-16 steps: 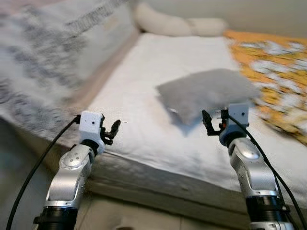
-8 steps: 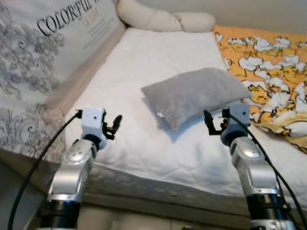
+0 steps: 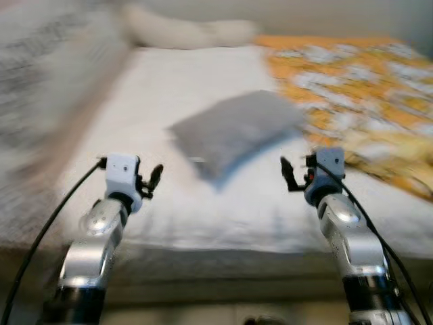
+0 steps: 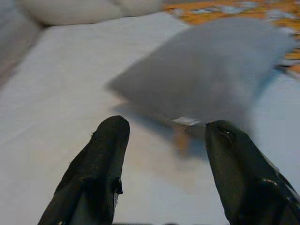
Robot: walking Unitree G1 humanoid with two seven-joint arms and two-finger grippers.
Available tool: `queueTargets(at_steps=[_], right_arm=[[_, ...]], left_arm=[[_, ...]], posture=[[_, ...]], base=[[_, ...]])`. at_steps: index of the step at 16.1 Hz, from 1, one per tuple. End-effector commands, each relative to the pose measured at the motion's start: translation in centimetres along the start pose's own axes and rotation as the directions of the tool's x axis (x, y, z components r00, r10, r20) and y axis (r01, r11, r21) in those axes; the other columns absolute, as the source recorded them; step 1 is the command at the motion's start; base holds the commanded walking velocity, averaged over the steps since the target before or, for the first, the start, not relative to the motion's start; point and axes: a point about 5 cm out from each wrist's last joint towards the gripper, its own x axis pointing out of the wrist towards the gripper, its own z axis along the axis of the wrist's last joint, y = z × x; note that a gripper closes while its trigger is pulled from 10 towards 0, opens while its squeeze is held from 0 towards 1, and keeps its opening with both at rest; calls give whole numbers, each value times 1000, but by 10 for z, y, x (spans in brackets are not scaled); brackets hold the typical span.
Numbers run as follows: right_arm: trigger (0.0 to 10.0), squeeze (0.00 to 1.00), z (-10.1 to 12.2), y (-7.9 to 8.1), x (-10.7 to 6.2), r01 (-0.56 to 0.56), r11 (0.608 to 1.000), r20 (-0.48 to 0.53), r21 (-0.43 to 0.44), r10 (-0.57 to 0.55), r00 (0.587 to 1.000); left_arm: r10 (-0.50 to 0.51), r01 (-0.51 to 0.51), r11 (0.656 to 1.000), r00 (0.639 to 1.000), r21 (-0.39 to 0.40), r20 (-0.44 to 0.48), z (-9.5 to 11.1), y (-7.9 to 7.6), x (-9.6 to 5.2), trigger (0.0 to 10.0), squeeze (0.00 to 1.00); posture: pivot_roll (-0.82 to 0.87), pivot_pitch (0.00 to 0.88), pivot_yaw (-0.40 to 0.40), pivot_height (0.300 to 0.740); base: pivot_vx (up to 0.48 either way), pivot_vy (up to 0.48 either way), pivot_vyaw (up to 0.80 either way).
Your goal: Clean up the room
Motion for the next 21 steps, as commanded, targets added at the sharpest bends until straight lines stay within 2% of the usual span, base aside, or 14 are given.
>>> queueTargets(at_steps=[1,13,19,21], right_arm=[[10000,0,2,1,1,-4,1000,7,-4,4,1000],[10000,0,2,5,2,-29,999,12,-23,30,999],[10000,0,0,5,0,-32,999,11,-33,32,999],[10000,0,1,3,0,-30,999,16,-35,31,999]], left_arm=[[10,-10,1000,1000,3,0,1,3,1,10000,0],[25,-25,1000,1000,-10,-1,-2,6,1,10000,0],[21,-21,1000,1000,-1,8,-2,4,0,10000,0],[8,-8,999,1000,32,4,-3,5,2,10000,0]], posture=[[-6,0,19,740],[-10,0,20,740],[-10,0,20,740],[-12,0,25,740]], base=[[371,0,0],[437,0,0],[0,0,0],[0,0,0]])
